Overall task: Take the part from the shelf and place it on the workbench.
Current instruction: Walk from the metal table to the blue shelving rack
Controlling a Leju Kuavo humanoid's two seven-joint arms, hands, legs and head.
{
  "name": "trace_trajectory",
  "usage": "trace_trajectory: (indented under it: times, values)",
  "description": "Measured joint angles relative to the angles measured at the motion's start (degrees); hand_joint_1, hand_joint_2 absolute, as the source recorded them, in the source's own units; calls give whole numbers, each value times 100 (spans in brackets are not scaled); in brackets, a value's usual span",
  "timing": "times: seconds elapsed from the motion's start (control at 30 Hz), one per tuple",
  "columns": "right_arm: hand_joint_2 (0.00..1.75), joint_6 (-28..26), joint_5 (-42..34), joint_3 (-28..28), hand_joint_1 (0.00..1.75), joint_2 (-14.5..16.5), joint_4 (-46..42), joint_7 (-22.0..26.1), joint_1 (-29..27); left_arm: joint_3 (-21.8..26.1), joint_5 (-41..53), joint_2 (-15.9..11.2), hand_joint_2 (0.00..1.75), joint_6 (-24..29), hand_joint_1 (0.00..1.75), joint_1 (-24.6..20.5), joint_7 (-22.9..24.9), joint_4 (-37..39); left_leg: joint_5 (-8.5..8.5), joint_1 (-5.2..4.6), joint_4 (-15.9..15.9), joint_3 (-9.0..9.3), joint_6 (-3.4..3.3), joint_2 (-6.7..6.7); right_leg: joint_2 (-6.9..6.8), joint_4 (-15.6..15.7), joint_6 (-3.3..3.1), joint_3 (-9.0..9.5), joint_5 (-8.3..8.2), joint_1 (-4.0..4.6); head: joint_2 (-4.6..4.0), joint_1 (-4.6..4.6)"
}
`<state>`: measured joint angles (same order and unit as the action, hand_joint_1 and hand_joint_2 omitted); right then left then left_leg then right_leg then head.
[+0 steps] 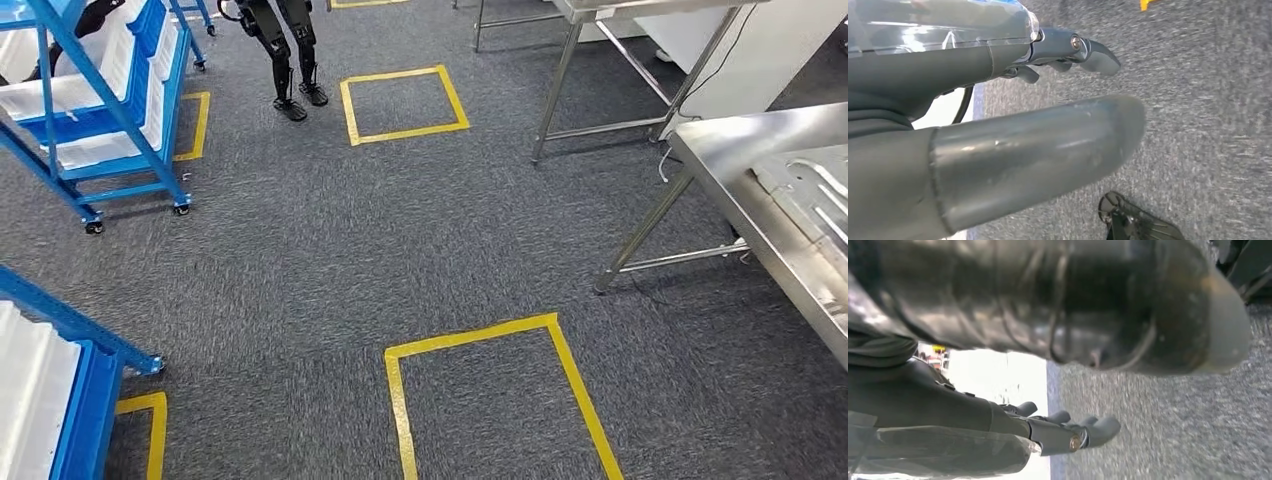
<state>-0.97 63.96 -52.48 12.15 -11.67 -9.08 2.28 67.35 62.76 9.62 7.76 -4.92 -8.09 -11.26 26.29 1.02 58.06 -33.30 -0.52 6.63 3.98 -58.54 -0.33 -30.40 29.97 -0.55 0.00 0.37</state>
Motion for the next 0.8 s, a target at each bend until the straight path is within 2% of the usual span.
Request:
trace_trajectory:
  times: [0.03, 0.07, 0.1, 0.17, 0.2, 0.23, 0.27, 0.3, 0.33, 0.37, 0.43, 0.47, 0.53, 0.57, 0.63, 0.67, 0.7, 0.73, 0.77, 0.8]
  values:
    - [0, 4, 2, 10, 0, -1, 0, 8, 7, 6, 3, -3, 0, 9, 0, 4, 3, 0, -2, 10, 2, -18, 32, 5, -67, 22, -26, 9, -18, -7, 0, -2]
    - [0, 5, 3, 16, 0, -1, 0, 15, 8, 12, 7, -7, 0, 15, 0, 8, 5, 0, 35, 6, 49, -46, 58, -76, -137, 58, -63, 27, -37, -15, 0, -2]
    - [0, 7, 3, 20, 0, 0, 0, 19, 5, 17, 13, -9, 0, 20, 0, 9, 8, 0, 135, -2, 197, -119, 79, -212, -216, 98, -102, 44, -58, -23, 0, -5]
    - [0, 22, 3, 22, 0, 1, 0, 21, -10, 21, 26, -10, 0, 28, 0, -6, 10, 0, 499, -11, 836, -420, 113, -519, -379, 134, -155, 55, -71, -15, 0, -10]
    - [0, 34, 3, 22, 0, 1, 0, 21, -15, 21, 31, -9, 0, 31, 0, -13, 11, 0, 679, -5, 1232, -604, 132, -584, -465, 133, -164, 51, -68, -2, 0, -12]
    - [0, 46, 3, 22, 0, 1, 0, 21, -16, 22, 32, -9, 0, 34, 0, -16, 12, 0, 780, 1, 1528, -735, 148, -610, -547, 132, -170, 49, -63, 8, 0, -11]
    - [0, 53, 3, 22, 0, 1, 0, 21, -14, 24, 32, -12, 0, 37, 0, -14, 13, 0, 776, 6, 1637, -771, 158, -624, -623, 130, -170, 51, -57, 14, 0, -12]
    - [0, 60, 3, 23, 0, 1, 0, 22, -10, 26, 31, -16, 0, 39, 0, -10, 14, 0, 666, 8, 1516, -690, 161, -642, -693, 129, -165, 59, -50, 17, 0, -12]
    - [0, 63, 3, 24, 0, 2, 0, 22, -6, 27, 31, -21, 0, 41, 0, -7, 15, 0, 477, 10, 1168, -492, 156, -689, -757, 127, -154, 73, -39, 18, 0, -12]
    - [0, 65, 3, 26, 0, 4, 0, 22, -3, 28, 30, -26, 0, 41, 0, -8, 15, 0, 311, 5, 727, -249, 144, -797, -819, 123, -133, 92, -22, 21, 0, -13]
    - [0, 67, 3, 32, 0, 8, 0, 22, -1, 28, 28, -31, 0, 41, 0, -22, 15, 0, 122, -32, 82, 103, 88, -962, -923, 102, -82, 119, 15, 49, 0, -10]
    - [0, 67, 3, 37, 0, 9, 0, 22, 4, 28, 27, -32, 0, 41, 0, -24, 15, 0, 121, -53, -23, 154, 59, -991, -965, 98, -57, 127, 26, 63, 0, -7]
    - [0, 68, 3, 49, 0, 10, 0, 22, 29, 29, 25, -36, 0, 42, 0, -11, 16, 0, 105, -68, -45, 149, -7, -892, -1038, 99, -9, 140, 39, 70, 0, -4]
    - [0, 71, 4, 54, 0, 10, 0, 22, 40, 30, 25, -37, 0, 44, 0, -4, 16, 0, 89, -61, -66, 152, -43, -842, -993, 65, 20, 136, 82, 56, 0, -3]
    - [0, 81, 7, 57, 0, 11, 1, 23, 38, 31, 25, -41, 0, 48, 0, -17, 26, 0, 52, -40, -108, 158, -125, -738, -738, -294, 67, -12, 341, 24, 0, 0]
    - [0, 88, 9, 57, 0, 11, 2, 25, 30, 32, 27, -43, 0, 49, 0, -28, 32, 0, 43, -42, -111, 150, -151, -687, -579, -648, 79, -174, 536, 12, 0, 1]
    - [0, 93, 10, 57, 0, 11, 2, 26, 22, 32, 31, -48, 0, 48, 0, -37, 41, 0, 39, -48, -110, 141, -169, -629, -483, -1052, 85, -373, 717, 9, 0, 1]
    - [0, 96, 11, 57, 0, 11, 2, 27, 16, 32, 36, -52, 0, 46, 0, -41, 50, 0, 39, -56, -108, 139, -176, -565, -442, -1386, 88, -548, 822, 7, 0, 1]
    - [0, 98, 13, 57, 0, 11, 2, 28, 11, 32, 41, -56, 0, 45, 0, -39, 61, 0, 39, -63, -105, 142, -179, -495, -426, -1560, 86, -654, 818, 6, 0, 0]
    - [0, 99, 16, 57, 0, 11, 2, 29, 7, 32, 44, -59, 0, 44, 0, -37, 75, 0, 40, -67, -101, 148, -179, -420, -414, -1515, 78, -661, 696, 5, 0, 0]
